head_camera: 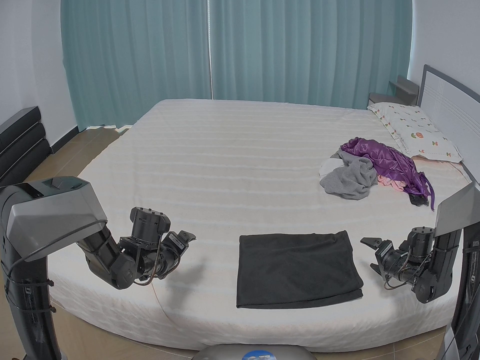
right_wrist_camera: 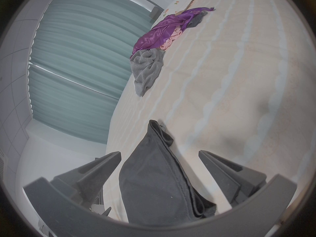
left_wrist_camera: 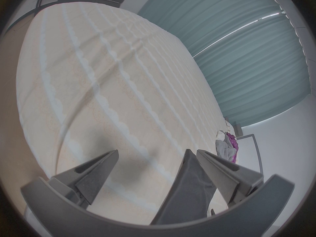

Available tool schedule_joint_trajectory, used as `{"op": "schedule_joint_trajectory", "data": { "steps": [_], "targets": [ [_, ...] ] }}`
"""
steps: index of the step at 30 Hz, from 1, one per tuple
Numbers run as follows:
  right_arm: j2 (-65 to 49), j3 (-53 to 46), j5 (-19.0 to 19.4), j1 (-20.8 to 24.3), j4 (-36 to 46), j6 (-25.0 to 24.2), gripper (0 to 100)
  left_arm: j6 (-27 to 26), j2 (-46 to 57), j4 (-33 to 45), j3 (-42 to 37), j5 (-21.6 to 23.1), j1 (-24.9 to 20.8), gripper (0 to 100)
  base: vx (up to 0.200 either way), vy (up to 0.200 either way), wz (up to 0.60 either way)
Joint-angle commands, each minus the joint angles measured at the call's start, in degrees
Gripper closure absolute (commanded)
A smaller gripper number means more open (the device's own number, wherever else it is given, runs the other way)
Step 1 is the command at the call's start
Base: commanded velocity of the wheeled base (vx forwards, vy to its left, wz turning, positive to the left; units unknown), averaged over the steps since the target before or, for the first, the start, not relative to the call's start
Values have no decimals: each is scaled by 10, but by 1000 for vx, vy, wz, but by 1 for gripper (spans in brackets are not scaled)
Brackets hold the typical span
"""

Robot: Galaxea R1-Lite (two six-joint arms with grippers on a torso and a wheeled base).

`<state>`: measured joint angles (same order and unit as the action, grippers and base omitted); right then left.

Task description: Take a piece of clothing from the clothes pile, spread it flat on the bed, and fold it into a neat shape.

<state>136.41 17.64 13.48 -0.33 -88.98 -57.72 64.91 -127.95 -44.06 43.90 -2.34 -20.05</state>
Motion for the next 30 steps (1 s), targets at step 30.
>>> {"op": "schedule_joint_trajectory", "data": {
  "steps": [30],
  "targets": [
    [12,-1,-4,9,-8,8,0,-65,-25,-2,9,-2,-24,0,0,-140,0]
  ]
}}
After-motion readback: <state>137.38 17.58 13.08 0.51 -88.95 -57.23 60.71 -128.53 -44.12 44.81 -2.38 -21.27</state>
